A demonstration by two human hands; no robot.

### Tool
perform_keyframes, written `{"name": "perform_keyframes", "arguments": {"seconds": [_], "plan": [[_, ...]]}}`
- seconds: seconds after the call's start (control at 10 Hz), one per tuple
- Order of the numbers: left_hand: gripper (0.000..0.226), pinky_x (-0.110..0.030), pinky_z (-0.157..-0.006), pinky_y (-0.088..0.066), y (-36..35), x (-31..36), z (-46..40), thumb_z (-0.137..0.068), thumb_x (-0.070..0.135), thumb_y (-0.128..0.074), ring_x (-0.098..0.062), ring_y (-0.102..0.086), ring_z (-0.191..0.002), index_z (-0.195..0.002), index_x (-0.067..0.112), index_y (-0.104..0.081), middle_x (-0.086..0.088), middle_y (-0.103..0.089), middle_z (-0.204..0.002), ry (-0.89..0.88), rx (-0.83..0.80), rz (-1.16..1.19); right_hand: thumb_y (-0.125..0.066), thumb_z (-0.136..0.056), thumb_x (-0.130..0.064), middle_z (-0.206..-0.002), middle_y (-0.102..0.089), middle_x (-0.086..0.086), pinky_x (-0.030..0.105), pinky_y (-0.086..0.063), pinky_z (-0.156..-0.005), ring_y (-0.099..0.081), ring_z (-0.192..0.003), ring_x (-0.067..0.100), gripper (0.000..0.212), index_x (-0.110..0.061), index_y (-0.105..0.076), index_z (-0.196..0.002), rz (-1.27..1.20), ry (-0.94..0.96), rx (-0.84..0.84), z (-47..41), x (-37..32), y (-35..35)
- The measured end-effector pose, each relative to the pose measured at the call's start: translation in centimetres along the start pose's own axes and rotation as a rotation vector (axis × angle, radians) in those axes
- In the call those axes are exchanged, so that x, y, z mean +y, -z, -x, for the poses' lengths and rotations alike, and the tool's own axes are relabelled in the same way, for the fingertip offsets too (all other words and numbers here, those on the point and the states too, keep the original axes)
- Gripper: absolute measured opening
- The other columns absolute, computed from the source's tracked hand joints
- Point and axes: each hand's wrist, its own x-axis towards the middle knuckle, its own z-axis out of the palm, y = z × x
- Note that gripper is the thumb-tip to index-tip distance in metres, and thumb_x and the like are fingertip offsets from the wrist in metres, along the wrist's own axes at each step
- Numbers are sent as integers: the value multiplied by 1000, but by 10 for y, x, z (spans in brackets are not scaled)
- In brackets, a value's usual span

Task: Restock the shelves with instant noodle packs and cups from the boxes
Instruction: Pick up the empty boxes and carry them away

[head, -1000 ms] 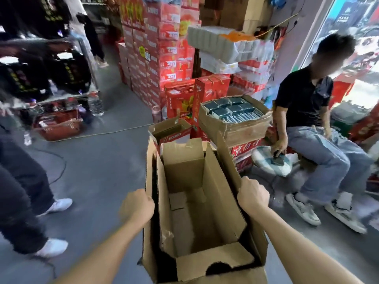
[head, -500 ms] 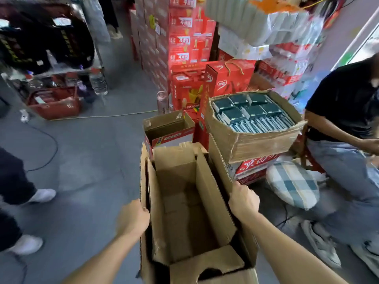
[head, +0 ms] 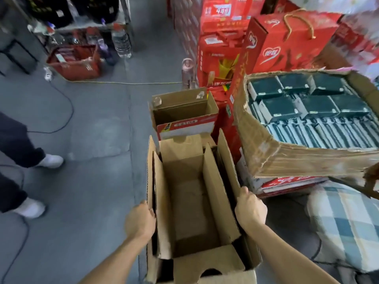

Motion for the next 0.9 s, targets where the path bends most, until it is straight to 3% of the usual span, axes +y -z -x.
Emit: {"name": "perform_keyframes", "arguments": {"seconds": [0.3, 0.4, 0.5, 0.7, 0.8, 0.9], "plan": [[22, -34, -67, -48, -104, 16, -56, -100, 21, -43, -29, -64, -86, -99, 5, -58, -11, -66, -91, 61, 49, 31, -43, -96, -13, -107, -64, 3, 30, -42, -64, -65, -96, 23, 14, -13, -43, -110, 23, 66, 0, -94, 18, -95], [21, -34, -63, -45, -133, 13, -68, -99, 18, -44, -29, -62, -78, -96, 2, -58, -12, -63, -83, 56, 76, 36, -41, -98, -14, -108, -64, 4, 30, -40, -65, -64, -98, 24, 12, -12, -43, -109, 12, 64, -1, -107, 20, -127], [19, -34, -62, -37, -155, 9, -77, -98, 16, -47, -35, -62, -83, -97, -1, -57, -17, -65, -87, 69, 93, 36, -40, -98, -13, -107, -64, 5, 30, -38, -65, -63, -98, 25, 9, -11, -43, -107, 3, 66, -13, -113, 22, -157], [19, -33, -61, -35, -190, -8, -95, -97, 15, -47, -23, -45, -68, -99, -2, -56, -10, -53, -76, 94, 114, 59, -36, -101, -18, -112, -63, 8, 29, -35, -66, -61, -102, 27, 17, -8, -43, -113, -55, 38, -62, -117, 22, -202], [21, -30, -63, -36, -199, -13, -96, -100, 19, -43, -25, -53, -76, -104, 1, -53, -10, -58, -85, 102, 5, -11, -40, -99, -12, -117, -60, 11, 31, -42, -73, -60, -106, 29, 19, -6, -41, -117, -76, 24, -177, -114, 26, -213], [19, -29, -69, -43, -200, -13, -84, -100, 18, -40, -26, -61, -97, -111, 7, -50, -10, -65, -107, 86, -130, -81, -41, -96, -6, -120, -57, 14, 34, -43, -76, -58, -106, 31, 24, -7, -38, -119, -153, 41, -303, -103, 36, -214]]}}
